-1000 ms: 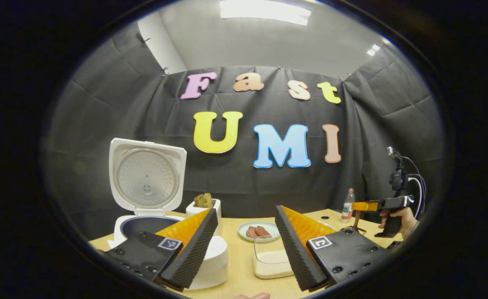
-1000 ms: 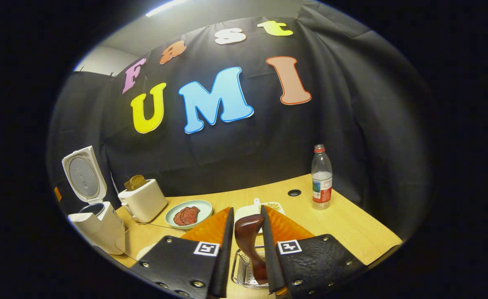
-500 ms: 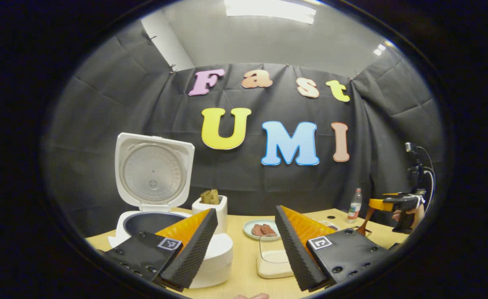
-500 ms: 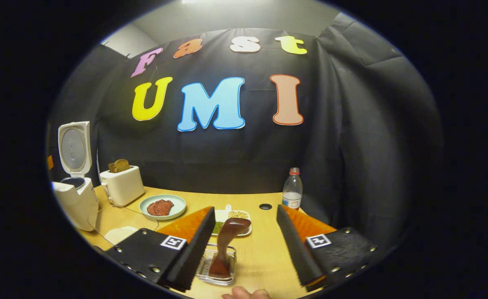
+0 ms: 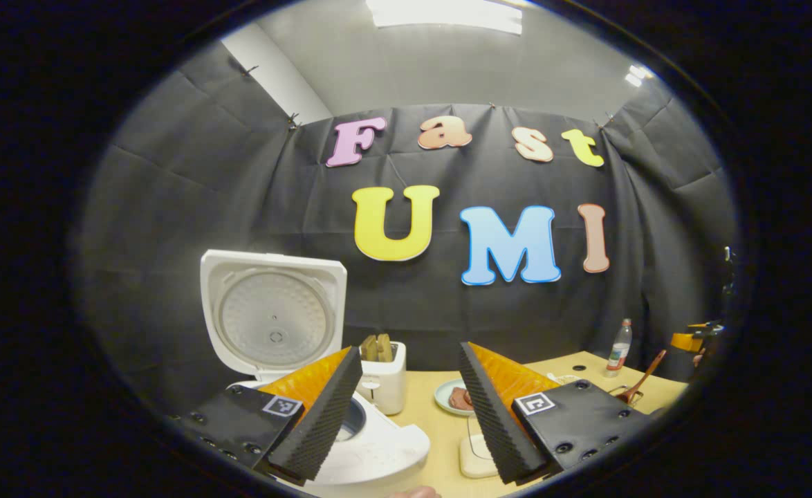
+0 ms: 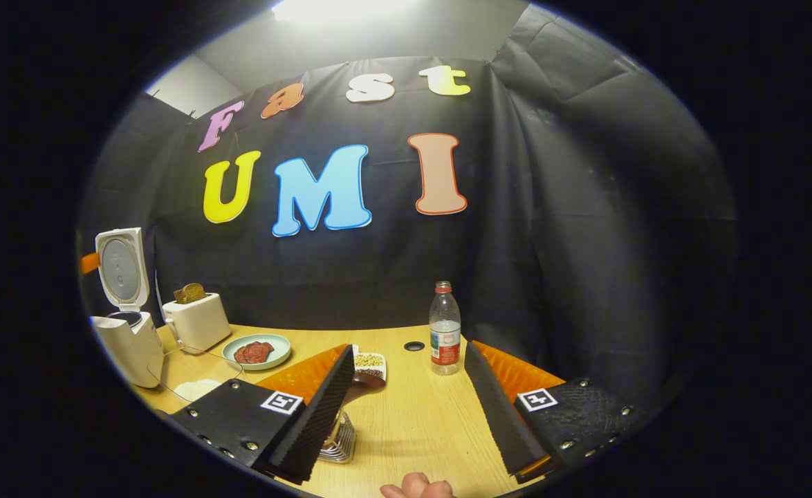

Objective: Close the left gripper, press the button to open the rice cooker; take a wooden spoon from the chopstick holder with the right hand, scoop a spoonful of rice and pour it into the rice cooker, then put the wooden spoon back into the chopstick holder.

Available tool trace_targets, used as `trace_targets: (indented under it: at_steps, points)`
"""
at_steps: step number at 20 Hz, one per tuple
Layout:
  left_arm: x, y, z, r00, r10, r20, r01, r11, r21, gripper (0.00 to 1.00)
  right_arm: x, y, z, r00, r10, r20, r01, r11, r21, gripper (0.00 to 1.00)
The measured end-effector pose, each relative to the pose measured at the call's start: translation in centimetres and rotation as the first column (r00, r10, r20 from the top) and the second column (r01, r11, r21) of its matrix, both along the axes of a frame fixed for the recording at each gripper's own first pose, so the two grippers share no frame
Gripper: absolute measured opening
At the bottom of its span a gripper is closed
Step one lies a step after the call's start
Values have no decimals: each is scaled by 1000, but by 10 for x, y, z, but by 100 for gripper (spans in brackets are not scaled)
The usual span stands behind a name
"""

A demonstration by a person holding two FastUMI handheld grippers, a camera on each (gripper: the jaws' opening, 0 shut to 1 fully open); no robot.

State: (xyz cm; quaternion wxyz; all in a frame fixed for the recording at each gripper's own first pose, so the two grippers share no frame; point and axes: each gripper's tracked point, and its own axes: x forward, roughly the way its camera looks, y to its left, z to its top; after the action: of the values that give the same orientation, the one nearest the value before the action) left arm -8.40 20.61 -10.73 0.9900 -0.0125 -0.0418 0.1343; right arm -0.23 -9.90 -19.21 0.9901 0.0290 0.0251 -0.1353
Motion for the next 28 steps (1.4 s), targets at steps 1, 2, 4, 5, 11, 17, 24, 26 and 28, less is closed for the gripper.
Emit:
trace_targets:
  at_steps: [1,2,4,5,11,17,24,26,28]
  points:
    - [2,12,19,1000,14,9,-14,1000,11,98,-4,-4,-2,1000,4,1,-4,1000,13,98]
    - [2,26,37,999,36,11,-36,999,22,99,-7,-8,-1,1000,5,6,-6,1000,24,98]
    - [5,55,71,997,77,24,-77,997,29,99,-12,-16,-1,1000,0,15,-1,1000,28,98]
    - [7,67,83,995,96,24,-96,995,16,99,-15,-18,1,1000,-1,21,1,1000,28,98]
    - [40,138,129,981,193,-30,-193,981,26,96,-23,-28,3,999,1,34,-3,999,38,98]
    - [104,209,146,969,229,-97,-232,972,-29,93,-26,-32,-1,1000,-9,25,9,1000,30,98]
    - [141,284,92,933,282,-225,-307,948,-85,95,-15,-31,-16,999,-23,-39,23,1000,8,98]
    - [148,294,74,927,254,-275,-297,947,-127,93,-13,-26,-16,999,-19,-42,18,1000,-7,98]
    - [147,302,65,919,253,-301,-300,946,-121,97,-10,-26,-18,999,-16,-50,16,1000,-12,98]
